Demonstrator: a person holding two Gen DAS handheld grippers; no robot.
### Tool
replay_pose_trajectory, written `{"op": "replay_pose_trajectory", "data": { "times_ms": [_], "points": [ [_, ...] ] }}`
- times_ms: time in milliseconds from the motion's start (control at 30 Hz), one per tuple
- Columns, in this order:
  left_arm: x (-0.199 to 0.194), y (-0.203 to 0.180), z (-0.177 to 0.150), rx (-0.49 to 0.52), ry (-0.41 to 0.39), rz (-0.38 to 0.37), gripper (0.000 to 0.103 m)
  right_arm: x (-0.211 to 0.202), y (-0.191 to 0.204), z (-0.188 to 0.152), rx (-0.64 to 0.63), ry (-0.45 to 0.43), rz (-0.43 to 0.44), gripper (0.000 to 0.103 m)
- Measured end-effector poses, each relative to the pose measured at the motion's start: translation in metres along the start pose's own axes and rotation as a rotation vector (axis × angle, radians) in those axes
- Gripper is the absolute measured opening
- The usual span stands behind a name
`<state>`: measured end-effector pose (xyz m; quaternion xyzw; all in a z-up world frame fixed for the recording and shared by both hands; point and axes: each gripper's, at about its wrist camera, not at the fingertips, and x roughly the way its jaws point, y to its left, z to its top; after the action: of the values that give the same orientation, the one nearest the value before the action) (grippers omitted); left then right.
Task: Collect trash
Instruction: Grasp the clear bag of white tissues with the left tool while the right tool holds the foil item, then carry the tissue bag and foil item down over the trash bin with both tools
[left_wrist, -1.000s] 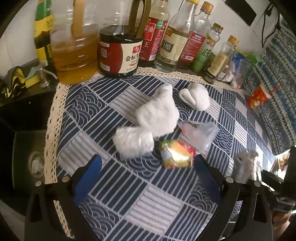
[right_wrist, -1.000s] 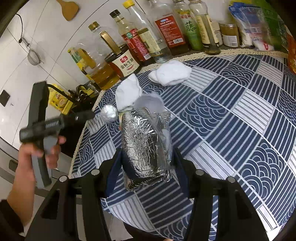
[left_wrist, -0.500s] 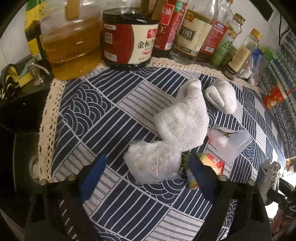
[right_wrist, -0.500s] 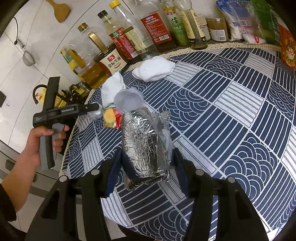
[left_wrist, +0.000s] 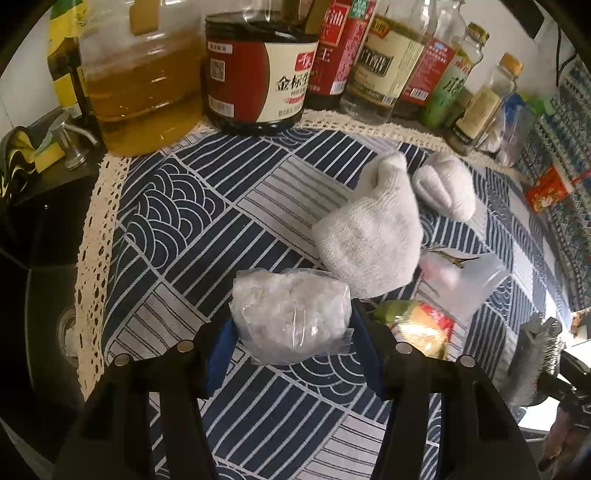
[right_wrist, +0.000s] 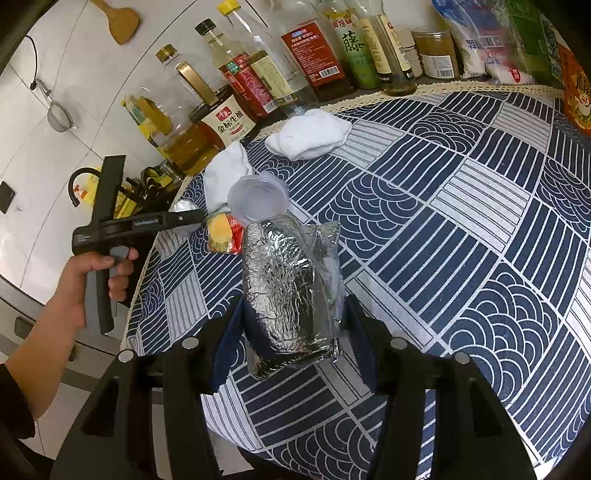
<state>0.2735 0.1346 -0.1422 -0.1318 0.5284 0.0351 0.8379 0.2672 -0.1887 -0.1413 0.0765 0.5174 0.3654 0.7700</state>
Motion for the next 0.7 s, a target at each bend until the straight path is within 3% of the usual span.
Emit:
{"op": "replay_pose_trajectory", "data": {
  "times_ms": [700],
  "points": [
    [-0.080, -0.012, -0.055, 0.039, -0.085, -0.051, 0.056, -0.022, 0.050, -0.019, -0.069, -0.048, -0.032, 0.055]
  ]
}}
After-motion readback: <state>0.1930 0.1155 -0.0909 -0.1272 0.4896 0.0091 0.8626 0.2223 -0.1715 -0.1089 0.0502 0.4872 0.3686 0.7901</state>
